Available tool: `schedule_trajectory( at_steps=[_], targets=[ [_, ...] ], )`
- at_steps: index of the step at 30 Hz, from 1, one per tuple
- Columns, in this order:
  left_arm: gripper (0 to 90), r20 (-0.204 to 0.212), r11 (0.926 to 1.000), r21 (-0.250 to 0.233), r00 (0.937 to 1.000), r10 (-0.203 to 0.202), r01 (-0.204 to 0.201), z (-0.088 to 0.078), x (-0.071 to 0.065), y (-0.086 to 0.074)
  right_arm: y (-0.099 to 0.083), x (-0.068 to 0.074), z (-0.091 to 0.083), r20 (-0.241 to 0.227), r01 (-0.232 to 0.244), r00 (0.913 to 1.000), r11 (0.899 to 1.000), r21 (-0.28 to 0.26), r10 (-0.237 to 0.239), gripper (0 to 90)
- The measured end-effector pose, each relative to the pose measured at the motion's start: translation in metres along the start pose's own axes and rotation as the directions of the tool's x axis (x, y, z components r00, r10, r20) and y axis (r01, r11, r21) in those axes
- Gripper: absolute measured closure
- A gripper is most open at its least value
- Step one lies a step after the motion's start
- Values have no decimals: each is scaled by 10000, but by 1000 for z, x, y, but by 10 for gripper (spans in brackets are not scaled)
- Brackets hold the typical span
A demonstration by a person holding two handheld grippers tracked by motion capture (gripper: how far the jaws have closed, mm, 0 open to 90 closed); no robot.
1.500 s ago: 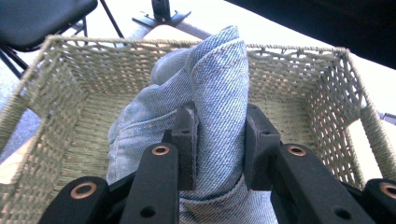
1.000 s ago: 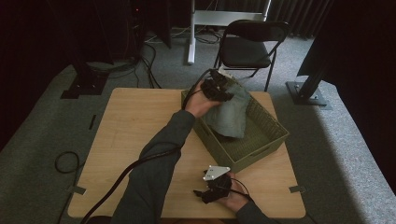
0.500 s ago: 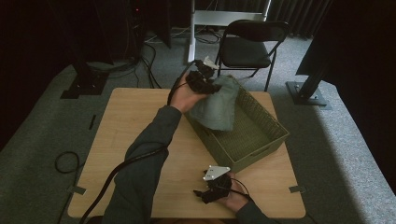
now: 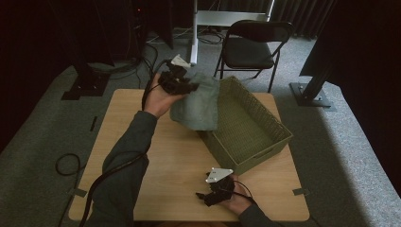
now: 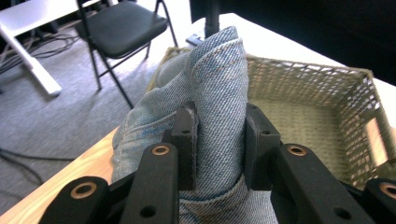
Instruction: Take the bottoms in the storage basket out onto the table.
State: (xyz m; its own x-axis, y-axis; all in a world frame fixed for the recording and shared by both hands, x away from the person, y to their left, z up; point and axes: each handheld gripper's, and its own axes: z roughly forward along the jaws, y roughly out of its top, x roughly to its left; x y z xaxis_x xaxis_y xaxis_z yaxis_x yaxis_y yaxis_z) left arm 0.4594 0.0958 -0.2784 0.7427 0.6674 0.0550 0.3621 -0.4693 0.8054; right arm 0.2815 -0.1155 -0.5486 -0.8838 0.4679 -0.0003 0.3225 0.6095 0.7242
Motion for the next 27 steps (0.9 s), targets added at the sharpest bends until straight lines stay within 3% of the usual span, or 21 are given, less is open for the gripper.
schedule_trajectory(
  at_steps=[9,13,21,27],
  targets=[
    [710,-343,9975,-314,9974,-636,625,-34,18,-40,0,0,0,12,3,10000,10000,2,-3,149],
    [710,-709,9977,-166,9952,-672,662,-42,21,-58,0,0,0,12,-3,10000,10000,11,3,150],
    [710,-614,9895,-79,9876,-1442,1440,-40,27,-102,0,0,0,17,6,10000,10000,2,-6,150],
    [710,-524,9844,3,9830,-1758,1760,-34,24,-124,0,0,1,23,26,10000,10000,-11,-26,150]
  ],
)
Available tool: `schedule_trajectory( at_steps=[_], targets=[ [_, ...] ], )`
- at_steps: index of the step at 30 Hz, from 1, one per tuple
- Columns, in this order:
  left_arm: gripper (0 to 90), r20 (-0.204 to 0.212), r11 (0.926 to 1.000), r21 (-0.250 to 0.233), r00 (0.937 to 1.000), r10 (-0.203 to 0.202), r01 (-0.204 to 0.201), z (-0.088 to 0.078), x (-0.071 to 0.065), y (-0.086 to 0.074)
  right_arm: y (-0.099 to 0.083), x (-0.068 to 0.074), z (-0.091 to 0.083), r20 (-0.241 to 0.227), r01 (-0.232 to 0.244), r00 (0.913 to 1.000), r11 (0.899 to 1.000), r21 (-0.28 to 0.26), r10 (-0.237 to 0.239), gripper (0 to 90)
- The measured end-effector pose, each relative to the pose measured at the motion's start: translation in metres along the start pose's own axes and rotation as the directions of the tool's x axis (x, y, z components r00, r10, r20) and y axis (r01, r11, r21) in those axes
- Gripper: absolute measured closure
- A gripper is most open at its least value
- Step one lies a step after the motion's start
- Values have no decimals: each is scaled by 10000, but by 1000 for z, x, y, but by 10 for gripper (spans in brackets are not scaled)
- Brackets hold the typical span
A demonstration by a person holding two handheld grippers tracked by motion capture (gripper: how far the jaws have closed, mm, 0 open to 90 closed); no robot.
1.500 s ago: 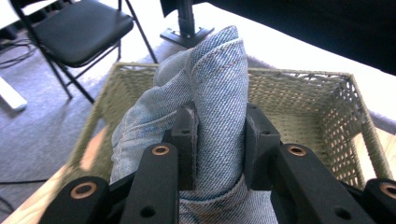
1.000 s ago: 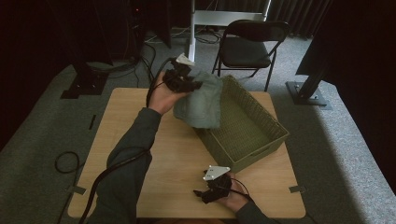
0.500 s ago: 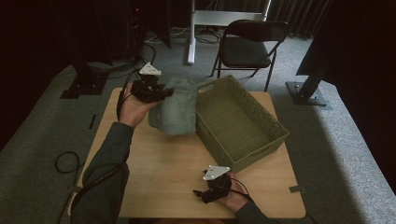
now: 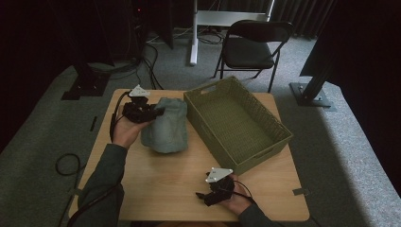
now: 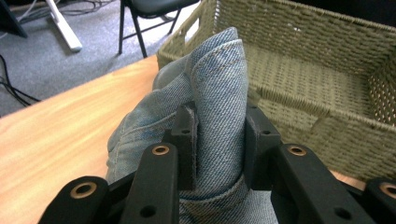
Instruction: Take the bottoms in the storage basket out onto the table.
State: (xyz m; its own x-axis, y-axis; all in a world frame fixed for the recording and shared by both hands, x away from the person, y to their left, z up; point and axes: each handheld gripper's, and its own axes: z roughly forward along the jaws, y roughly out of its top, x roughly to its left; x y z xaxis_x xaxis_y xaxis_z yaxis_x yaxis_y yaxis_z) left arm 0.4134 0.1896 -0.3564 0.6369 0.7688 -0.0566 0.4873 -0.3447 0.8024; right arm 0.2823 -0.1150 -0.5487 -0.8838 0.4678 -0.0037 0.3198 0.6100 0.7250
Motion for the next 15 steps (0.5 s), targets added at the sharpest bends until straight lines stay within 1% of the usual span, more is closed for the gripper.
schedule_trajectory(
  at_steps=[7,9,12,15],
  targets=[
    [709,117,9999,-17,9999,-101,101,1,-9,-20,0,0,0,-5,7,10000,10000,3,-7,150],
    [709,159,9998,-18,9997,-197,197,0,-12,-27,0,0,0,-2,5,10000,10000,11,-5,150],
    [709,235,9997,17,9994,-252,251,-2,-17,-38,0,0,0,1,15,10000,10000,7,-16,150],
    [707,223,9997,43,9994,-251,250,-1,-20,-51,0,0,0,-3,5,10000,10000,17,-5,150]
  ],
)
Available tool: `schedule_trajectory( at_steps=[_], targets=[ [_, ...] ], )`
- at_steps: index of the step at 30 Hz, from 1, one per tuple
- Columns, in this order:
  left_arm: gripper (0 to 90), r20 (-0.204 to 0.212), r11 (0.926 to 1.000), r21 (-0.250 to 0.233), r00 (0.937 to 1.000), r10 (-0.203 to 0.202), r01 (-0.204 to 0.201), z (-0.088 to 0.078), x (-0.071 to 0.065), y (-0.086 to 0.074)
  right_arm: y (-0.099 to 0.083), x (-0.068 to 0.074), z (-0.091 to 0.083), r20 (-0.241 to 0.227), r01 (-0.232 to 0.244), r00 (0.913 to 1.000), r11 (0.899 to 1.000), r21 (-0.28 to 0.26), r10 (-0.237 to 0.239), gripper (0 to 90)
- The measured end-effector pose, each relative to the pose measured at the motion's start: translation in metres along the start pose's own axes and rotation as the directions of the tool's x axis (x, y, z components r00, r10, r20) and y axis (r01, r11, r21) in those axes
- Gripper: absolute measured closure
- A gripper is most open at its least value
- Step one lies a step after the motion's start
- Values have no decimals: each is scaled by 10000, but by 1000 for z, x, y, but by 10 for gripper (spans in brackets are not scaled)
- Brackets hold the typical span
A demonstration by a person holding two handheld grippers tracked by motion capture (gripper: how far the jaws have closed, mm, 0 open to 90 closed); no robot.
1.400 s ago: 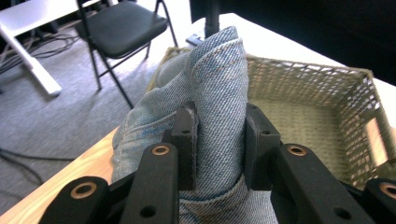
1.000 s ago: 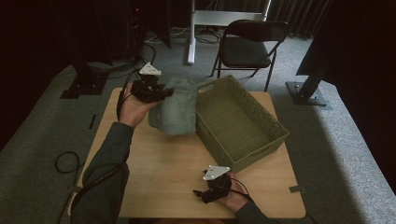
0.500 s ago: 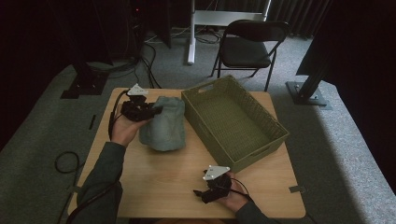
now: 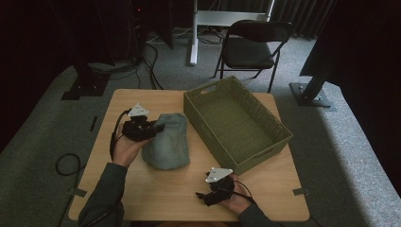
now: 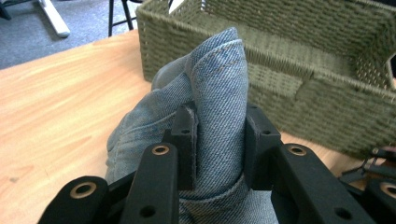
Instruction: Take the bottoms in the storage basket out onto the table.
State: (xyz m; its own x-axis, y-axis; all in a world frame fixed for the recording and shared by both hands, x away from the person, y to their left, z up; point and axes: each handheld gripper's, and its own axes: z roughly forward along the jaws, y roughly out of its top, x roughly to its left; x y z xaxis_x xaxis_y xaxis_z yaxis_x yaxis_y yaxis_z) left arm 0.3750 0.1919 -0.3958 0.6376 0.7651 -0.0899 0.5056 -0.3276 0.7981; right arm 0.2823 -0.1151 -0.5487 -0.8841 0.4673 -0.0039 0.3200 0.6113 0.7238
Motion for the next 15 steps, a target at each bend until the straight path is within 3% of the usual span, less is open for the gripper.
schedule_trajectory(
  at_steps=[6,8,12,15],
  targets=[
    [677,89,9966,821,9999,-46,38,21,-5,-31,0,0,0,11,-27,10000,10000,13,27,150],
    [647,109,9960,893,9999,-51,41,27,-6,-37,0,0,0,10,-31,10000,10000,20,31,150],
    [512,224,9986,516,9997,103,-115,25,-6,-31,0,0,0,17,-32,10000,10000,29,32,150],
    [464,151,9997,213,9998,105,-109,19,-5,-23,0,0,0,20,-37,10000,10000,20,37,150]
  ],
)
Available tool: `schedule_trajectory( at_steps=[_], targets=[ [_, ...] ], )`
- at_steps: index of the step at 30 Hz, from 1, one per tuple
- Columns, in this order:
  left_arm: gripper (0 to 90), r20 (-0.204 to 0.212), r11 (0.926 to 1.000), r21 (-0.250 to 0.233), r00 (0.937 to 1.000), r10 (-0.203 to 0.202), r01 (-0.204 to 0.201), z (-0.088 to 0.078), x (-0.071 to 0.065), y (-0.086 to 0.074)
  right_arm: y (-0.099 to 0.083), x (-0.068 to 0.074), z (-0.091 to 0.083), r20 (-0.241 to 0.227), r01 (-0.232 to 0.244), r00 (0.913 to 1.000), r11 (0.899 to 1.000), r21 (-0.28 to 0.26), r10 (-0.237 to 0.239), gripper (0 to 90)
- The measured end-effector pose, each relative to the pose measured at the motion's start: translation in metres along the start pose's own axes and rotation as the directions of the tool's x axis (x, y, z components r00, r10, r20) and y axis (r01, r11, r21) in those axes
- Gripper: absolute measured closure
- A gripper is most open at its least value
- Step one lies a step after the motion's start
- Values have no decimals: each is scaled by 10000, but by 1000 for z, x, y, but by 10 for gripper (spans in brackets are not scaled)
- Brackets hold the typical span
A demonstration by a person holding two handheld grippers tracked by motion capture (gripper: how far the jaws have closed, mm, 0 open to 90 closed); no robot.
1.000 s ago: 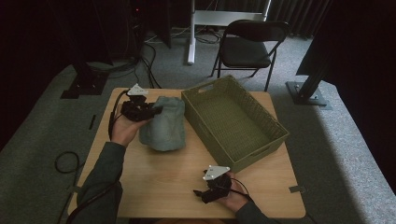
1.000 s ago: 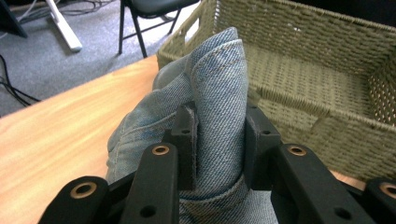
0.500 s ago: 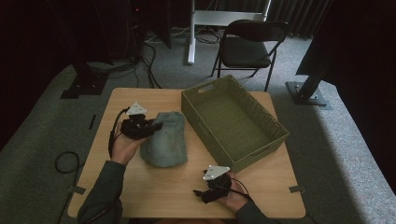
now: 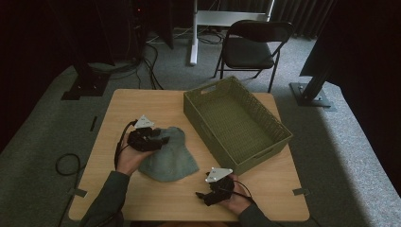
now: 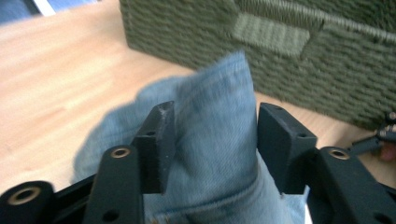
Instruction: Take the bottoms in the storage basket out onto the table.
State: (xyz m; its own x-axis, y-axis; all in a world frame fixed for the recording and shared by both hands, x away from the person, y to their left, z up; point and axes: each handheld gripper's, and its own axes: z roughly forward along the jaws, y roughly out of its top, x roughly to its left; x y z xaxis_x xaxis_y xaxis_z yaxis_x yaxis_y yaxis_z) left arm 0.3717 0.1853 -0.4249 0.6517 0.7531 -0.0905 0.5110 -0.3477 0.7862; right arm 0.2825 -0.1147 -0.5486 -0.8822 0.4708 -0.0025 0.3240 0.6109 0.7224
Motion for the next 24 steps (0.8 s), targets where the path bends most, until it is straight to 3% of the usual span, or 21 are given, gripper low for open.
schedule_trajectory(
  at_steps=[8,11,19,24],
  targets=[
    [450,-221,9998,-209,9997,44,-49,-2,7,15,0,0,0,8,-3,10000,10000,1,3,150],
    [449,-544,9993,-267,9982,262,-277,1,8,21,0,0,0,2,-14,10000,10000,-7,14,150],
    [456,-885,9975,-147,9938,676,-691,10,15,43,0,0,0,42,-20,10000,10000,-7,20,152],
    [457,-802,9970,-146,9939,752,-766,21,23,53,-1,1,-1,-25,4,10000,10000,-50,-4,186]
  ],
)
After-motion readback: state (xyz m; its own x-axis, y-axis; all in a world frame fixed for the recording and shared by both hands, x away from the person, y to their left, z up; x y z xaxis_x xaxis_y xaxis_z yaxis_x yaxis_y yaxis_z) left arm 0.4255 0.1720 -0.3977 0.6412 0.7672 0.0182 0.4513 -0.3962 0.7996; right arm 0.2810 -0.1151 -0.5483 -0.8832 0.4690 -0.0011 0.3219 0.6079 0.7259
